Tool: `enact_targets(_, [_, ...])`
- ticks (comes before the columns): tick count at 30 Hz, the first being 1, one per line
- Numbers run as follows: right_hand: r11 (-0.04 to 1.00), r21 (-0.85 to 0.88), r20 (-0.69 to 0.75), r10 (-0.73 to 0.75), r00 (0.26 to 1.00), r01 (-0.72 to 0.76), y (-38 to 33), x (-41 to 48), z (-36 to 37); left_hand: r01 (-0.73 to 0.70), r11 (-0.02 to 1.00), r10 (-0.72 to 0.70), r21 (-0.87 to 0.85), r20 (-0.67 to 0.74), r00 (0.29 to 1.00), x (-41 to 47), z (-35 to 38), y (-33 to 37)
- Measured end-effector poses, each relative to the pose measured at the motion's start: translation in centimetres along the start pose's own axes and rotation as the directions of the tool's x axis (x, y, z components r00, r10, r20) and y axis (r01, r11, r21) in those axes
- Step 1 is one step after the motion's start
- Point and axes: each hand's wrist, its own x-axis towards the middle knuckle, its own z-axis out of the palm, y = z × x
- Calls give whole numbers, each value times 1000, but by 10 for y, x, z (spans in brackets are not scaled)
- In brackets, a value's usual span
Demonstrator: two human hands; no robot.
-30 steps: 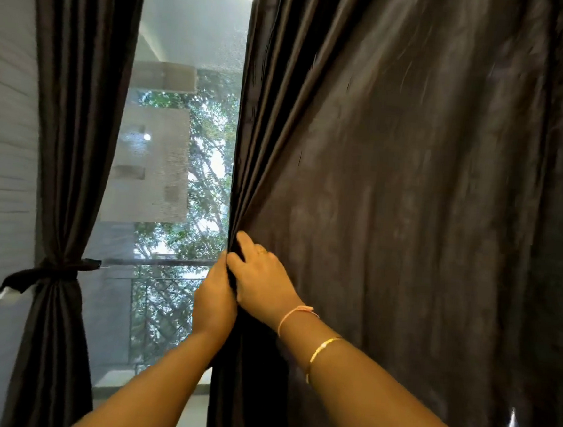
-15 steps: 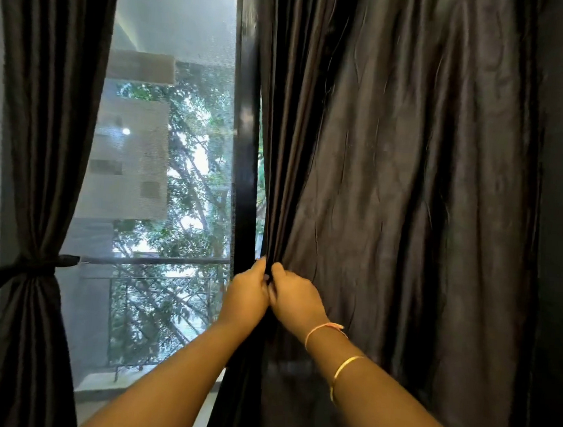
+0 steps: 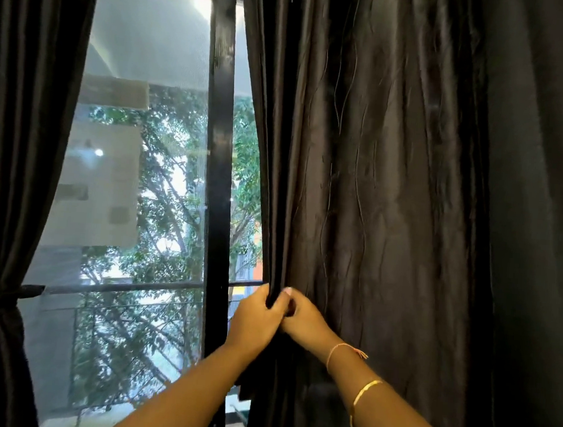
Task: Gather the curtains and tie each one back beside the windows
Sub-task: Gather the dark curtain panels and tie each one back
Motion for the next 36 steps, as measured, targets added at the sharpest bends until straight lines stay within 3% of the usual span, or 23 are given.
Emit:
enact_targets(3, [997,71,160,21,987,-33,-1,-3,-6,-15,996,21,87,-75,997,1,5,4])
enact_targets(6, [997,-24,215,77,974,-74,-3,0,-15,38,978,-19,206,-96,995,5,8,9])
enact_targets(8, [992,-119,82,60,995,-50,-5,4,-26,31,970,-12,242,-82,997,7,11,14])
enact_targets(11, [927,-376,-188,-82,979,5,-11,9,-53,-41,979,53,198,-53,997,10,17,21])
enact_targets(13, [798,-602,-321,-264,910,19,-19,13,-76,-88,985,94,147,-31,995,13,21,23])
enact_targets(16, [597,-798,-456,-515,726,-79,-36,18,-105,-101,991,98,92,40,994,19,25,27])
enact_targets(18, [572,-797,-554,-564,612,-194,-44,20,-123,-74,996,70,43,89,994,19,27,30])
enact_targets(19, [598,-761,-607,-521,600,-251,-46,21,-132,-60,998,57,29,104,993,20,28,32])
enact_targets(23, [789,-463,-745,-101,659,-403,-39,25,-167,-20,999,14,48,134,991,23,33,38])
enact_targets(25, [898,-281,-708,43,705,-337,-27,25,-180,3,999,-10,46,147,989,23,35,40])
enact_targets(27, [943,-172,-637,114,762,-285,-17,23,-185,4,999,-12,52,151,988,22,36,43])
enact_targets(29, [898,-305,-598,78,798,-317,-11,21,-181,3,998,-12,60,146,989,21,38,45])
enact_targets(33, [630,-731,-441,-145,886,-261,-9,28,-153,20,988,-40,153,128,991,23,42,41])
enact_targets(36, [572,-811,-307,-237,922,-123,-16,40,-129,19,984,-35,175,91,995,21,35,37])
